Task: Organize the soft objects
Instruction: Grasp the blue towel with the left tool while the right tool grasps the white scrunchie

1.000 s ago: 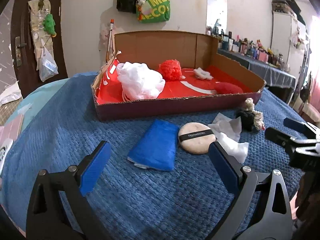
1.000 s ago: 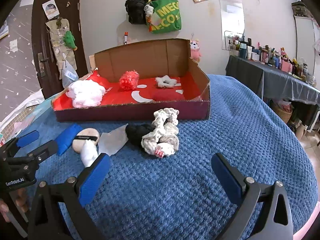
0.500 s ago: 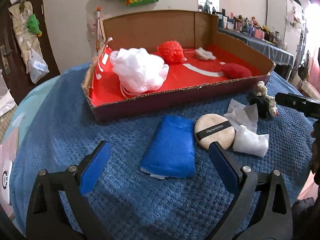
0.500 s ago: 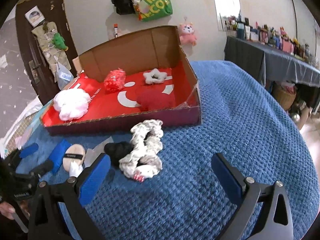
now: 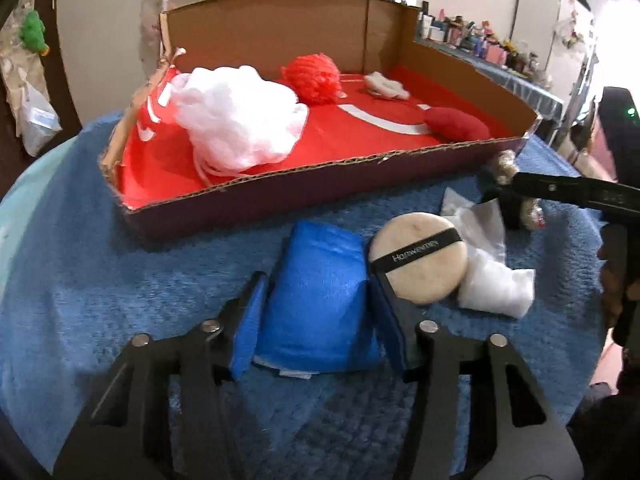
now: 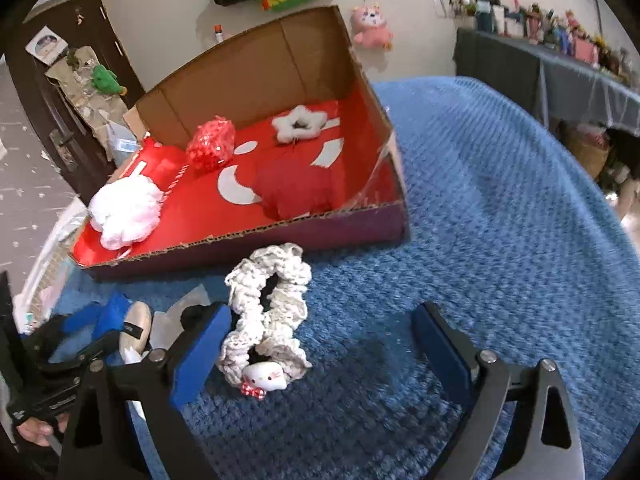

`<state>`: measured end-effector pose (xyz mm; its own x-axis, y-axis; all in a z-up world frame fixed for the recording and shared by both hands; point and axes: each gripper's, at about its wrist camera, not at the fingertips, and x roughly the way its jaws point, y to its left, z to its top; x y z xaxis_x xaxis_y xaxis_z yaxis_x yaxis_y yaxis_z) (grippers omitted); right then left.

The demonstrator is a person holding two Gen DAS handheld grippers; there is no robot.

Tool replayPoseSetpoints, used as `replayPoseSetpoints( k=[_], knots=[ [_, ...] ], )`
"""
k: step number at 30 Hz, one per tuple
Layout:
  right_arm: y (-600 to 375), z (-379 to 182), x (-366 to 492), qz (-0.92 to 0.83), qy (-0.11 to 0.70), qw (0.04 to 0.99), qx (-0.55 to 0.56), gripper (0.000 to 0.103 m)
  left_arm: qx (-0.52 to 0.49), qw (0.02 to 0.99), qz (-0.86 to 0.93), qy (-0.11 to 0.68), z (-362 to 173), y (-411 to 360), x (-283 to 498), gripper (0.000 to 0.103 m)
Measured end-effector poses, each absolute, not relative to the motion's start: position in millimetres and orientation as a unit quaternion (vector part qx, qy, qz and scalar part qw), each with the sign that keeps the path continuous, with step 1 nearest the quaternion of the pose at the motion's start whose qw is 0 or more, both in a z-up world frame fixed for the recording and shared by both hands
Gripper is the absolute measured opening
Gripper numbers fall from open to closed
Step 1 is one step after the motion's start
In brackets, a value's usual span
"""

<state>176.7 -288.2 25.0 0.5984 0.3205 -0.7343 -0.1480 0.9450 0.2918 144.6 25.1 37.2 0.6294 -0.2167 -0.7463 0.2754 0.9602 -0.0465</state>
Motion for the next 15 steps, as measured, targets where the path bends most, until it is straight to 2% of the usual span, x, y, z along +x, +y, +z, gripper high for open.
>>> replayPoseSetpoints(
  k=[1,2,3,4,5,9,15],
  knots=[
    [-289,25,178,0.146,0.428,0.885,0.107,0.085,0.037,0.902,-0.138,0.407,38,24,144,0.041],
    [-290,24,178,0.163,0.428,0.881,0.114,0.073,0.035,0.902,-0.144,0.405,38,24,144,0.036],
    [-290,24,178,0.176,0.428,0.878,0.12,0.05,0.035,0.902,-0.146,0.405,39,24,144,0.033],
    [-290,24,177,0.194,0.427,0.873,0.13,0.036,0.034,0.903,-0.145,0.403,40,23,143,0.033],
    [-289,25,175,0.202,0.426,0.871,0.134,0.029,0.035,0.904,-0.145,0.4,41,23,142,0.031],
    [-283,37,162,0.199,0.405,0.885,0.114,0.019,0.029,0.909,-0.148,0.389,51,29,133,0.029],
    [-281,62,149,0.206,0.377,0.897,0.105,0.018,0.026,0.918,-0.152,0.366,69,35,124,0.029]
  ],
)
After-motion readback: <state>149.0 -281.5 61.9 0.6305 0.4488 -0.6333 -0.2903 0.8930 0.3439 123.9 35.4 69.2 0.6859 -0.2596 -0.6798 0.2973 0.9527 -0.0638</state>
